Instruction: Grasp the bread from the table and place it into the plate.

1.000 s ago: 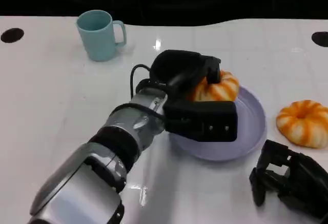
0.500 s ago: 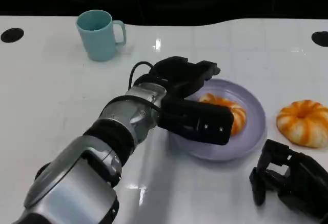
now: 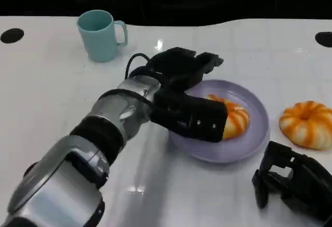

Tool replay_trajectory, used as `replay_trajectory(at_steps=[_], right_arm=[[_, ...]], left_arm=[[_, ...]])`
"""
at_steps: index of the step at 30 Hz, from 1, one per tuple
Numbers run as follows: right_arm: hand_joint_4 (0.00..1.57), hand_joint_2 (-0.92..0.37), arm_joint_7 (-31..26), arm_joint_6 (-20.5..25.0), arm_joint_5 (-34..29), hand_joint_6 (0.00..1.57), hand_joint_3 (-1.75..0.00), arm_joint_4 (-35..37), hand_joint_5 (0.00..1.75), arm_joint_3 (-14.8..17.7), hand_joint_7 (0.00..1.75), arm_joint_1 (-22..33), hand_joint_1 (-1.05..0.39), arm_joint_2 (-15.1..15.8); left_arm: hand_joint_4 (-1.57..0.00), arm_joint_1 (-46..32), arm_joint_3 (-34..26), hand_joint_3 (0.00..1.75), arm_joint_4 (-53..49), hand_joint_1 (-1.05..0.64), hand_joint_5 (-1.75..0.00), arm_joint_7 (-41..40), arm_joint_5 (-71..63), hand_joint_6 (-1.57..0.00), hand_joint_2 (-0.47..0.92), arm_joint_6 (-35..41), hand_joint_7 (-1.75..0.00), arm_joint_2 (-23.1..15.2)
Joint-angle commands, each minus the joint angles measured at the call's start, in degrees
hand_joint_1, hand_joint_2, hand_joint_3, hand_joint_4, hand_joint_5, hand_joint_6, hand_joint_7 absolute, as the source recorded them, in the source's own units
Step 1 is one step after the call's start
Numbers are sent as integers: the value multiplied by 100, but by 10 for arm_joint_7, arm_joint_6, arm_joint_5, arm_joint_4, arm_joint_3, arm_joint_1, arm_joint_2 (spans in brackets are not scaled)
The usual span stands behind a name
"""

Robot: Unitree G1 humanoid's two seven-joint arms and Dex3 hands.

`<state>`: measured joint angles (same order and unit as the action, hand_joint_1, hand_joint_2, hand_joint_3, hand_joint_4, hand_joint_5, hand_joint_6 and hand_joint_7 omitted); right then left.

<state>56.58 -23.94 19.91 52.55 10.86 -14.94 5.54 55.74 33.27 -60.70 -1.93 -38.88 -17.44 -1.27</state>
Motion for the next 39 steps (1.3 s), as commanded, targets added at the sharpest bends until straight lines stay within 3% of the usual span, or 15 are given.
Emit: replay_trajectory(at_steps=[1, 4, 9, 12, 18, 19, 20, 22, 25, 27, 32, 36, 39], right_arm=[[73, -92, -1, 5, 2, 62, -20, 6, 175, 5, 164, 9, -55, 6], [74, -92, -2, 7, 2, 62, -19, 5, 175, 5, 164, 9, -56, 6], [74, -92, -1, 13, 4, 62, -18, -1, 175, 6, 164, 13, -55, 5], [74, -92, -3, 8, 2, 63, -18, -2, 175, 6, 163, 14, -55, 6], [74, -92, -4, 7, 1, 64, -19, -3, 175, 5, 161, 15, -55, 6], [74, -92, -6, 8, -1, 64, -19, -2, 175, 4, 161, 14, -56, 7], [73, -92, -10, 8, -4, 64, -19, -2, 175, 3, 161, 13, -57, 7], [73, -92, -16, 6, -9, 64, -18, -4, 175, 0, 160, 13, -58, 9], [73, -92, -15, 8, -7, 64, -19, -6, 175, -2, 160, 14, -58, 9], [73, -92, -12, 11, -2, 64, -19, -8, 175, -1, 161, 15, -57, 7], [72, -92, -1, 14, 4, 63, -20, -4, 175, 2, 160, 12, -55, 7], [73, -92, 0, 13, 2, 64, -19, -4, 175, 2, 160, 12, -56, 8], [72, -92, 4, 3, 2, 62, -20, -1, 175, 3, 161, 11, -56, 7]], left_arm=[[0, -69, -54, 48, 31, -95, -34, -5, 67, -3, 92, -77, -35, -37], [-6, -125, -116, 38, 48, -86, -66, -2, 145, -18, 92, -155, -33, -45], [-29, -190, -188, 34, 73, -77, -79, 69, 273, -33, 92, -243, -34, -31], [-55, -228, -231, 30, 99, -76, -92, 162, 382, -55, 92, -258, -42, -12], [-63, -240, -257, 29, 115, -75, -94, 221, 419, -62, 92, -249, -45, -3], [-68, -270, -277, 28, 149, -77, -103, 263, 477, -70, 92, -219, -54, 5], [-76, -298, -293, 27, 181, -80, -124, 301, 530, -79, 92, -191, -84, 11], [-82, -346, -314, 26, 250, -82, -153, 351, 611, -81, 92, -119, -123, 19], [-87, -402, -322, 25, 335, -83, -171, 369, 655, -75, 92, -51, -153, 25], [-91, -438, -330, 25, 378, -82, -174, 381, 685, -72, 92, -18, -167, 32], [-99, -502, -348, 32, 436, -80, -175, 420, 746, -74, 92, 47, -174, 44], [-103, -530, -359, 24, 464, -82, -175, 434, 772, -78, 92, 99, -174, 46], [-106, -557, -368, 19, 482, -80, -175, 442, 790, -86, 92, 140, -162, 44]])
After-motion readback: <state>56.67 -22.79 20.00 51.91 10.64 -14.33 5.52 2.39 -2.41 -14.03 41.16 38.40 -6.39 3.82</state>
